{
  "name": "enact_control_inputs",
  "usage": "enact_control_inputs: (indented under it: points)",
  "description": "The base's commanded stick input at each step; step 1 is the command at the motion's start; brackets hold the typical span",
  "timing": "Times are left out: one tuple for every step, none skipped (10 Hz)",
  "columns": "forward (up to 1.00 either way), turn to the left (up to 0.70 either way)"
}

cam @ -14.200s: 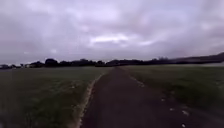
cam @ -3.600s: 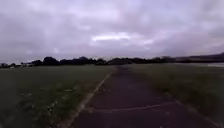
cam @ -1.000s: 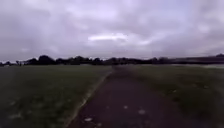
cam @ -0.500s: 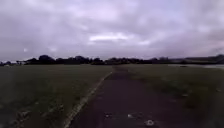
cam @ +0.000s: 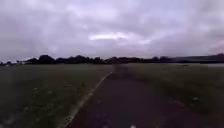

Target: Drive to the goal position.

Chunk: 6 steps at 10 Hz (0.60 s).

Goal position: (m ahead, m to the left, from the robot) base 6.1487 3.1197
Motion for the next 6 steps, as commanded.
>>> enact_control_inputs:
  points:
    - [0.50, 0.00]
    - [0.50, 0.00]
    - [0.50, 0.00]
    - [0.50, 0.00]
    - [0.50, 0.00]
    - [0.50, 0.00]
